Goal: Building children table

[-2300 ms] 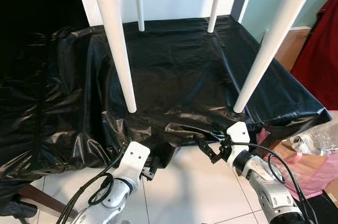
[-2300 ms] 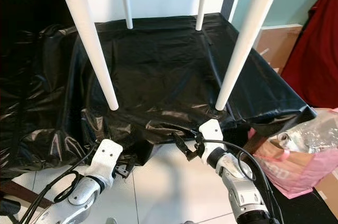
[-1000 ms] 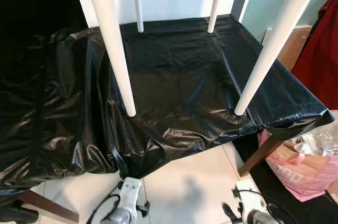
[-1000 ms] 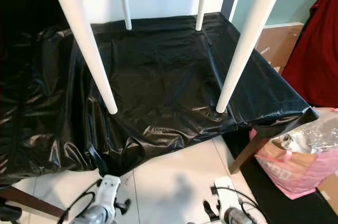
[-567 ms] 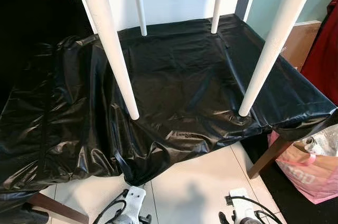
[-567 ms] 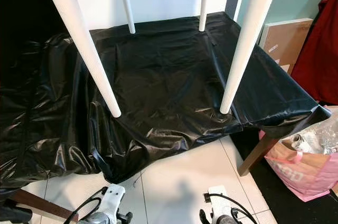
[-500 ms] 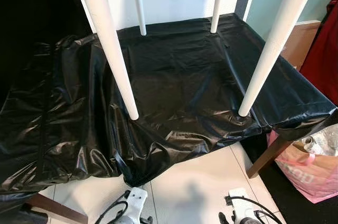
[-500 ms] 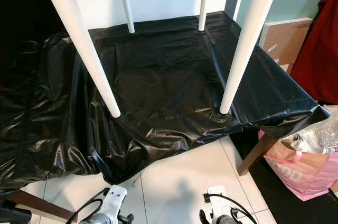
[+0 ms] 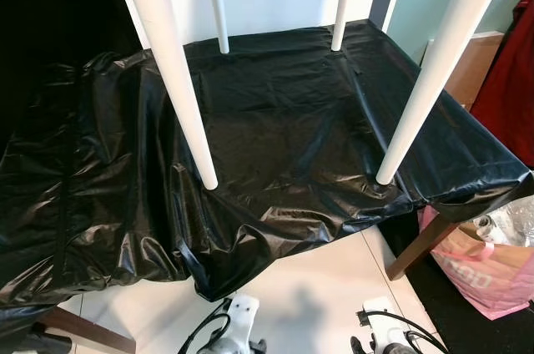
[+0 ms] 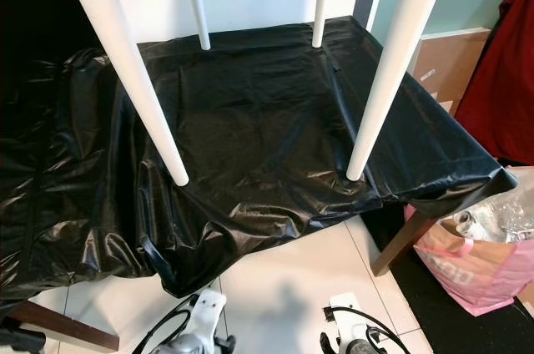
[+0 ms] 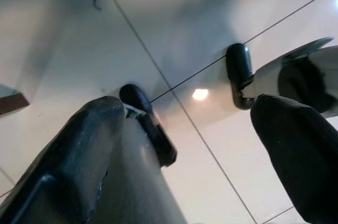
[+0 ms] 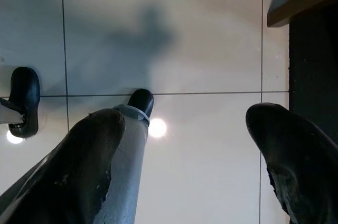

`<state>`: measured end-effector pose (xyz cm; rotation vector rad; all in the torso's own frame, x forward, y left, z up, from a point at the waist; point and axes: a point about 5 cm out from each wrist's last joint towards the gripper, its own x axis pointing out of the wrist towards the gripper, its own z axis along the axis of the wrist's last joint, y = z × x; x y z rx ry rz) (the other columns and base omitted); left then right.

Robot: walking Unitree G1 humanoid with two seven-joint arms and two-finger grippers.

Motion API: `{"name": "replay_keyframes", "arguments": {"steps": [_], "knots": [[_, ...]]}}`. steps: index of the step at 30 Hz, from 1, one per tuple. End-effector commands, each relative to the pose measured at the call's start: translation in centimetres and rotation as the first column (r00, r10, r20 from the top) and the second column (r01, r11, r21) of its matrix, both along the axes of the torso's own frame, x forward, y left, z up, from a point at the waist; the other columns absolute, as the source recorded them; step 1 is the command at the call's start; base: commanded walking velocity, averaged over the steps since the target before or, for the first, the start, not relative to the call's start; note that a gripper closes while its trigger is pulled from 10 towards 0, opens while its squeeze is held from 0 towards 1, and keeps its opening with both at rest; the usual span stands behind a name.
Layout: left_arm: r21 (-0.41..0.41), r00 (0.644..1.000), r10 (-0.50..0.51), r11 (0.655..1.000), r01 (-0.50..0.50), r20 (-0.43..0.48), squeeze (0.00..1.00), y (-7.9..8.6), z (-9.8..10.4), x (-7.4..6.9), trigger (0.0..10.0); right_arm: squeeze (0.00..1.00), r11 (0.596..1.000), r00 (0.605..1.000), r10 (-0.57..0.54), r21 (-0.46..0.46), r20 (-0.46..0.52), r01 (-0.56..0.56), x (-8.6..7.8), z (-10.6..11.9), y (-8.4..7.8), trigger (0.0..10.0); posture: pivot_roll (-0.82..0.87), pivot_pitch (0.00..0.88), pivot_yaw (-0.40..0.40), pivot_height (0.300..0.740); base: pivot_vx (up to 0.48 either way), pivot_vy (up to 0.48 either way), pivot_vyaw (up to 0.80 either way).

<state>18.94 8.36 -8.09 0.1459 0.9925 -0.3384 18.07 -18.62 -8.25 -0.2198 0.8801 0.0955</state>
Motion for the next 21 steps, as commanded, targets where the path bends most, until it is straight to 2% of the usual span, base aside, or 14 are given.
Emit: {"name": "replay_keyframes", "arguments": {"steps": [1, 18, 21], "knots": [[-0.002, 1.000, -0.007, 1.000, 0.007, -0.019, 0.00, -0.16, -0.29, -0.64, 10.0, 0.00, 1.000, 0.999, -0.018, -0.004, -0.036, 0.018, -0.79, -0.40, -0.23, 10.0, -0.02, 0.044, -0.002, 0.740, 0.000, -0.364, 0.00], [0.009, 1.000, -0.003, 1.000, 0.003, -0.029, 0.00, 0.49, -0.55, -0.98, 10.0, 0.00, 0.999, 0.999, -0.029, -0.015, -0.045, 0.029, -1.03, -0.52, -0.36, 10.0, -0.02, 0.020, -0.002, 0.740, 0.000, -0.333, 0.00], [0.011, 1.000, -0.003, 1.000, 0.003, -0.029, 0.00, 0.64, -0.57, -0.98, 10.0, 0.00, 0.999, 0.998, -0.033, -0.018, -0.044, 0.032, -1.08, -0.53, -0.43, 10.0, -0.03, 0.016, 0.001, 0.740, 0.000, -0.090, 0.00]]}}
